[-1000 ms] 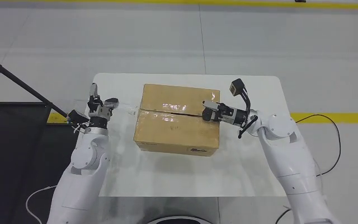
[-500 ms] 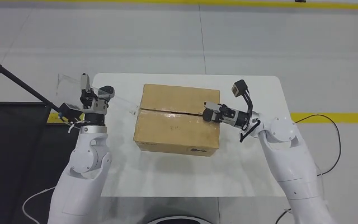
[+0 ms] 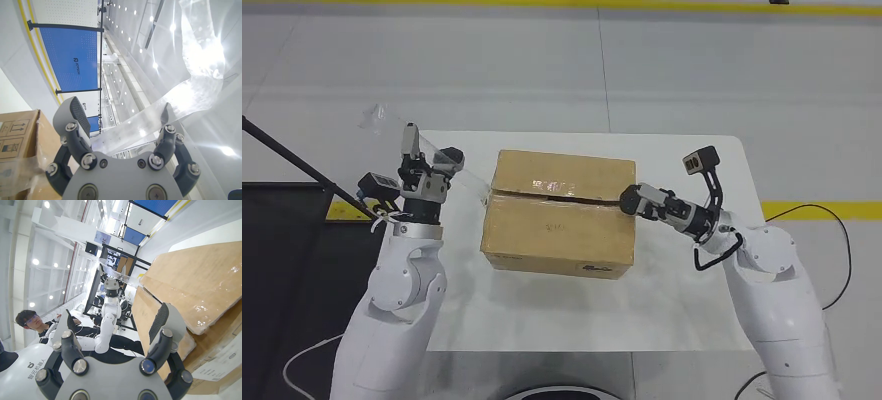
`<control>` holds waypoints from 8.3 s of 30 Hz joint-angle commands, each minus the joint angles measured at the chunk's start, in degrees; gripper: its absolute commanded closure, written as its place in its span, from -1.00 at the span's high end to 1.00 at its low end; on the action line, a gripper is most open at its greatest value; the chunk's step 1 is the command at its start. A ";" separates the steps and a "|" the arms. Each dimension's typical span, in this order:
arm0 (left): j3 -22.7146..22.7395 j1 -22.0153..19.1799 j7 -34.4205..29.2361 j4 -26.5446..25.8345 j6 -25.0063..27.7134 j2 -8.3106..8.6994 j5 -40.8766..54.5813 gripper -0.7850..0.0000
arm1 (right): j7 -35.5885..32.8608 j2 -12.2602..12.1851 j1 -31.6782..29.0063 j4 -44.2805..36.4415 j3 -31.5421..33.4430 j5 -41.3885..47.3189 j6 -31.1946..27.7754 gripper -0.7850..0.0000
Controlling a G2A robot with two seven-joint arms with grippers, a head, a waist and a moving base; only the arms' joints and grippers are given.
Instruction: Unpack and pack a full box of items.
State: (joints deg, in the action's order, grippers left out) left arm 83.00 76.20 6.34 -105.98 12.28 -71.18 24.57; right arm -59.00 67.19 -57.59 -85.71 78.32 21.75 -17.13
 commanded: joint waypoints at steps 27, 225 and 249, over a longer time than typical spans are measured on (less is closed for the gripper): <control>-7.78 -2.05 -4.34 -2.63 -5.98 -1.72 -2.98 1.00 | -4.74 -1.55 -2.84 1.46 3.02 5.81 -3.93 1.00; -6.35 -5.51 -18.60 4.83 -22.05 -4.02 -7.74 1.00 | 61.57 7.55 -2.13 -3.18 -13.93 -71.37 3.40 -0.69; -7.90 -6.17 -18.43 5.27 -23.07 -4.24 -8.98 1.00 | 62.92 7.11 -7.49 -5.23 -8.11 -70.47 2.03 -0.35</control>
State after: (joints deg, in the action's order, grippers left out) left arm 75.24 70.05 -12.08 -100.70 -10.71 -75.41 15.66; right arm 3.77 74.33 -64.76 -90.79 69.88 -48.86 -14.92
